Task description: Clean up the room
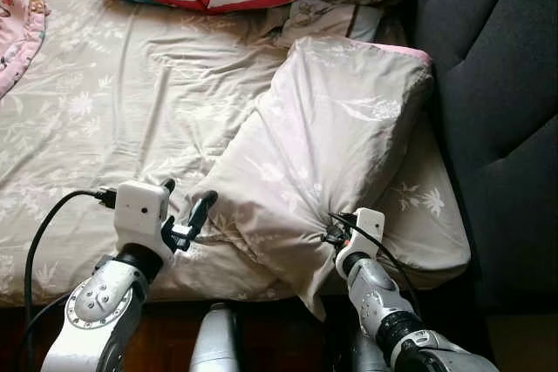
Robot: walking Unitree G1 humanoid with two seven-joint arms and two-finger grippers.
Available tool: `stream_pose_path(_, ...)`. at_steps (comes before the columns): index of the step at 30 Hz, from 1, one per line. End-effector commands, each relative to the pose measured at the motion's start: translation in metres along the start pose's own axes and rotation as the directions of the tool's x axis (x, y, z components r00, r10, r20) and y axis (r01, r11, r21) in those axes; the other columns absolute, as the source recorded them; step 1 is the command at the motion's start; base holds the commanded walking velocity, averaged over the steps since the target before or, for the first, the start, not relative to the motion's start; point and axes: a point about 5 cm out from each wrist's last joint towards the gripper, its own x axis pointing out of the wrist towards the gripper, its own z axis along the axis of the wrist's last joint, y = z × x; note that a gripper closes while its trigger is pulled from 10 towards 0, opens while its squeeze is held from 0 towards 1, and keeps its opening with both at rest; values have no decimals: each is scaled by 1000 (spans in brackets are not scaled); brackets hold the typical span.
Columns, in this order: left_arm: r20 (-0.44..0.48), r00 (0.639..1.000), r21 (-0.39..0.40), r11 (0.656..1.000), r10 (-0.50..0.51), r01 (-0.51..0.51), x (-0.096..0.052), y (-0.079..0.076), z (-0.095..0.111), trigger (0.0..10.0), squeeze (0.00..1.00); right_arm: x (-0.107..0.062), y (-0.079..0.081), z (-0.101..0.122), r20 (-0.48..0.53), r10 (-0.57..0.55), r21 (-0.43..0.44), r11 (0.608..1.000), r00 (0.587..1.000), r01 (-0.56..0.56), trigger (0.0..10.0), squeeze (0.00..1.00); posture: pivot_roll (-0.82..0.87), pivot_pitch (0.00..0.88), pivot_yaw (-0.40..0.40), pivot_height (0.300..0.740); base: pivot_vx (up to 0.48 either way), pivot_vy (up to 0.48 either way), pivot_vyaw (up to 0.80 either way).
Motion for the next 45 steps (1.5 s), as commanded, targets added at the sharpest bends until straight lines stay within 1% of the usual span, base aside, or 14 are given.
stream_pose_path(1,-14,1000,-8,1000,-2,2,0,-1,-5,10000,0,-6,-5,-27,-113,-32,35,999,993,36,0,0,161,286,62,661,0,0,0)
stream_pose_path(15,9,1000,-42,999,-1,1,16,-7,-12,10000,0,-6,-23,-14,-66,-78,20,997,995,80,0,0,96,236,36,661,0,0,0)
stream_pose_path(16,9,1000,-55,999,-1,2,21,-7,-16,10000,0,-7,-39,-4,-19,-137,-1,991,990,137,10000,0,54,220,24,661,0,0,0)
stream_pose_path(17,9,1000,-55,999,-1,2,21,-7,-16,10000,0,-7,-39,-4,-19,-137,-1,991,990,137,10000,0,54,220,24,661,0,0,0)
stream_pose_path(22,18,1000,-69,998,3,-2,29,-7,-21,10000,0,-18,-83,19,91,-282,-55,956,955,287,10000,0,22,197,6,661,0,0,0)
stream_pose_path(23,18,1000,-69,998,3,-2,29,-7,-21,10000,0,-18,-83,19,91,-282,-55,956,955,287,10000,0,22,197,6,661,0,0,0)
stream_pose_path(26,18,1000,-69,998,13,-12,30,-5,-24,10000,0,-33,-118,31,160,-425,-106,890,891,443,10000,0,4,186,-1,661,0,0,0)
stream_pose_path(29,18,1000,-70,997,15,-13,31,-5,-25,10000,0,-36,-125,33,174,-453,-124,871,875,475,10000,0,4,186,-1,661,0,0,0)
stream_pose_path(30,20,1000,-70,997,16,-15,31,-4,-27,10000,0,-43,-138,40,208,-503,-124,837,839,533,10000,0,-6,181,-3,661,0,0,0)
stream_pose_path(33,25,1000,-72,997,19,-17,33,-5,-29,10000,0,-54,-155,57,283,-555,-136,784,782,606,10000,0,-13,176,-4,661,0,0,0)
stream_pose_path(36,31,999,-73,997,17,-14,35,-6,-31,10000,0,-59,-160,78,373,-554,-157,753,744,639,10000,0,-18,171,-5,661,0,0,0)
stream_pose_path(38,36,999,-74,997,16,-13,36,-6,-31,10000,0,-65,-163,102,466,-549,-166,716,694,678,10000,0,-18,168,-4,661,0,0,0)
stream_pose_path(42,39,999,-72,997,19,-16,37,-4,-32,10000,0,-72,-171,121,509,-588,-151,658,629,738,10000,0,-16,164,-2,661,0,0,0)
stream_pose_path(45,36,999,-67,998,17,-15,36,-4,-35,10000,0,-74,-173,123,518,-590,-164,642,619,749,10000,0,-16,165,2,661,0,0,0)
